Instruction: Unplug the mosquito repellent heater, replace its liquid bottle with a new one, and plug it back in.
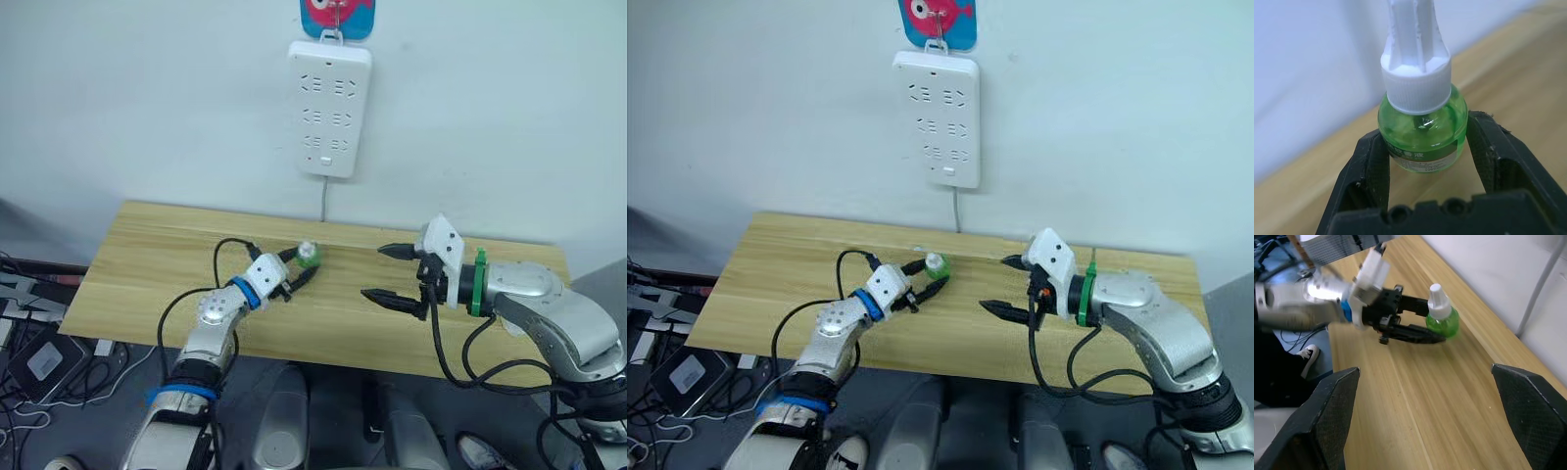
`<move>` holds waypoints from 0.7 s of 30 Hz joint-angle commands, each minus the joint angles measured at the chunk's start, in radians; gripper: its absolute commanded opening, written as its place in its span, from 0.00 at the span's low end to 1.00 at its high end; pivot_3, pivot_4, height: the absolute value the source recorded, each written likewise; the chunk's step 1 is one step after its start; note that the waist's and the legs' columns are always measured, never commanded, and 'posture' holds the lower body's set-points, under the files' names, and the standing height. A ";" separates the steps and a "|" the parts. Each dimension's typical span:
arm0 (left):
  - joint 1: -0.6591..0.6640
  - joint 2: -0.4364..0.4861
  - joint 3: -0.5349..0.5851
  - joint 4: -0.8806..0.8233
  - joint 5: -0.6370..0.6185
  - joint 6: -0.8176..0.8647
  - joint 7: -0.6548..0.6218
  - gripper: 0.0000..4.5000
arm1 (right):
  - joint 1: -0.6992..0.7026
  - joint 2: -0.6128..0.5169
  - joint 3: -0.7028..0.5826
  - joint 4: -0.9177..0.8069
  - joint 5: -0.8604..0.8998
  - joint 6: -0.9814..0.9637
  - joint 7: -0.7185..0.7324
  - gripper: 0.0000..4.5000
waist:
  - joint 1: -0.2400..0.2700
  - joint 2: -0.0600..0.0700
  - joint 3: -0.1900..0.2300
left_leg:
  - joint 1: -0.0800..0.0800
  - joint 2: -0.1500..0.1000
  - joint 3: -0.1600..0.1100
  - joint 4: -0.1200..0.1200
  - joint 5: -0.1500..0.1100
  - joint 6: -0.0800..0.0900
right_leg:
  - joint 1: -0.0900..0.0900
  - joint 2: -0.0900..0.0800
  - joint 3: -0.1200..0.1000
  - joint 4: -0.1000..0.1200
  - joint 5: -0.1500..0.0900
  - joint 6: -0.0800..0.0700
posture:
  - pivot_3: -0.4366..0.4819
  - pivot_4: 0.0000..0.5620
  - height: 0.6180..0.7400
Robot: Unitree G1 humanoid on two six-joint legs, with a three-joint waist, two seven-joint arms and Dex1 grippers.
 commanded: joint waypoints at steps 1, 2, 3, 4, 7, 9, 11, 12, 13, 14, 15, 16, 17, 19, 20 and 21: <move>0.021 0.084 -0.083 -0.180 -0.080 0.128 -0.248 0.49 | 0.029 0.007 0.022 -0.011 -0.025 -0.072 0.037 1.00 | -0.002 0.000 0.000 | 0.000 0.001 0.000 0.000 0.000 0.000 | 0.000 0.000 0.000 0.000 0.000 0.000 | 0.87 0.56 1.00; 0.010 0.102 -0.097 -0.205 -0.098 0.163 -0.298 0.49 | 0.032 0.014 0.030 -0.005 -0.032 -0.085 0.040 1.00 | -0.002 0.000 0.000 | 0.000 0.001 0.000 0.000 0.000 0.000 | 0.000 0.001 0.000 0.000 -0.001 -0.001 | 0.87 0.55 1.00; -0.001 0.116 -0.109 -0.223 -0.113 0.191 -0.341 0.49 | 0.033 0.022 0.036 0.002 -0.041 -0.097 0.038 1.00 | -0.002 0.000 0.000 | 0.000 0.001 -0.001 0.000 0.000 0.000 | 0.000 0.001 0.000 0.000 -0.001 -0.001 | 0.87 0.55 1.00; -0.022 0.119 -0.118 -0.232 -0.126 0.218 -0.373 0.49 | 0.032 0.034 0.039 0.006 -0.047 -0.105 0.035 1.00 | -0.002 0.000 0.000 | 0.000 0.001 -0.001 0.001 0.000 0.000 | 0.000 0.001 0.000 0.000 -0.001 -0.001 | 0.87 0.54 1.00; -0.069 0.107 -0.121 -0.228 -0.144 0.259 -0.410 0.49 | 0.027 0.062 0.047 0.010 -0.054 -0.116 0.031 1.00 | -0.005 0.000 0.000 | 0.000 0.001 -0.001 0.002 0.000 0.000 | 0.000 0.001 0.000 0.000 -0.001 -0.001 | 0.86 0.53 1.00; -0.095 0.097 -0.119 -0.214 -0.155 0.284 -0.429 0.49 | 0.024 0.080 0.054 0.007 -0.054 -0.115 0.028 1.00 | -0.005 0.000 0.000 | -0.001 0.000 0.000 0.002 0.000 0.000 | 0.000 0.001 0.000 -0.001 -0.001 -0.001 | 0.84 0.52 1.00; -0.128 0.082 -0.123 -0.190 -0.152 0.291 -0.446 0.49 | 0.026 0.099 0.063 -0.001 -0.050 -0.114 0.029 0.96 | -0.005 0.000 0.000 | -0.002 0.000 0.000 0.002 0.000 0.000 | 0.000 0.001 0.000 -0.002 -0.001 -0.001 | 0.83 0.52 1.00; -0.141 0.075 -0.124 -0.178 -0.148 0.291 -0.452 0.49 | 0.030 0.106 0.067 -0.006 -0.050 -0.115 0.031 0.91 | -0.006 0.000 0.000 | -0.002 0.000 0.000 0.002 0.000 0.000 | 0.000 0.001 0.000 -0.002 -0.001 -0.001 | 0.82 0.52 1.00; -0.148 0.070 -0.123 -0.169 -0.144 0.290 -0.456 0.49 | 0.033 0.109 0.068 -0.008 -0.051 -0.116 0.032 0.87 | -0.008 0.000 0.000 | -0.002 0.000 -0.001 0.001 0.000 0.000 | 0.000 0.001 -0.001 -0.002 -0.001 -0.001 | 0.82 0.52 1.00; -0.155 0.063 -0.120 -0.166 -0.147 0.300 -0.458 0.49 | 0.034 0.114 0.071 -0.010 -0.056 -0.116 0.029 0.79 | -0.009 0.000 0.000 | -0.002 0.000 -0.001 0.001 0.000 0.000 | 0.000 0.001 -0.001 -0.002 -0.001 -0.001 | 0.82 0.51 1.00; -0.159 0.057 -0.118 -0.168 -0.152 0.311 -0.461 0.49 | 0.033 0.121 0.075 -0.012 -0.063 -0.114 0.019 0.72 | -0.011 0.000 0.000 | -0.002 0.000 -0.001 0.001 0.000 0.000 | 0.000 0.001 -0.001 -0.002 -0.001 -0.001 | 0.81 0.51 1.00; -0.161 0.052 -0.116 -0.170 -0.156 0.319 -0.462 0.49 | 0.032 0.126 0.078 -0.013 -0.068 -0.113 0.012 0.72 | -0.013 0.000 0.000 | -0.002 0.000 -0.001 0.001 0.000 0.000 | 0.000 0.001 -0.001 -0.002 -0.001 -0.001 | 0.81 0.51 1.00; -0.161 0.049 -0.117 -0.175 -0.157 0.326 -0.467 0.49 | 0.032 0.135 0.079 -0.013 -0.076 -0.112 0.000 0.72 | -0.014 0.000 0.000 | -0.002 0.000 -0.001 0.001 0.000 0.000 | 0.000 0.001 -0.001 -0.002 -0.001 -0.001 | 0.81 0.51 1.00; -0.158 0.046 -0.118 -0.183 -0.153 0.331 -0.470 0.49 | 0.032 0.146 0.083 -0.014 -0.081 -0.111 -0.010 0.72 | -0.016 0.000 0.000 | -0.001 0.000 -0.001 0.001 0.000 0.000 | 0.000 0.001 -0.001 -0.001 -0.001 -0.001 | 0.81 0.51 1.00; -0.155 0.045 -0.118 -0.188 -0.152 0.335 -0.473 0.49 | 0.031 0.152 0.083 -0.015 -0.083 -0.111 -0.016 0.72 | -0.017 0.000 0.000 | -0.001 0.000 -0.001 0.002 0.000 0.000 | 0.000 0.001 -0.001 0.000 -0.001 -0.001 | 0.81 0.51 1.00; -0.153 0.044 -0.117 -0.193 -0.153 0.341 -0.474 0.49 | 0.031 0.157 0.082 -0.016 -0.082 -0.110 -0.019 0.72 | -0.017 0.000 0.000 | -0.001 0.000 -0.001 0.002 0.000 0.000 | 0.000 0.001 -0.001 0.000 -0.001 -0.001 | 0.81 0.51 1.00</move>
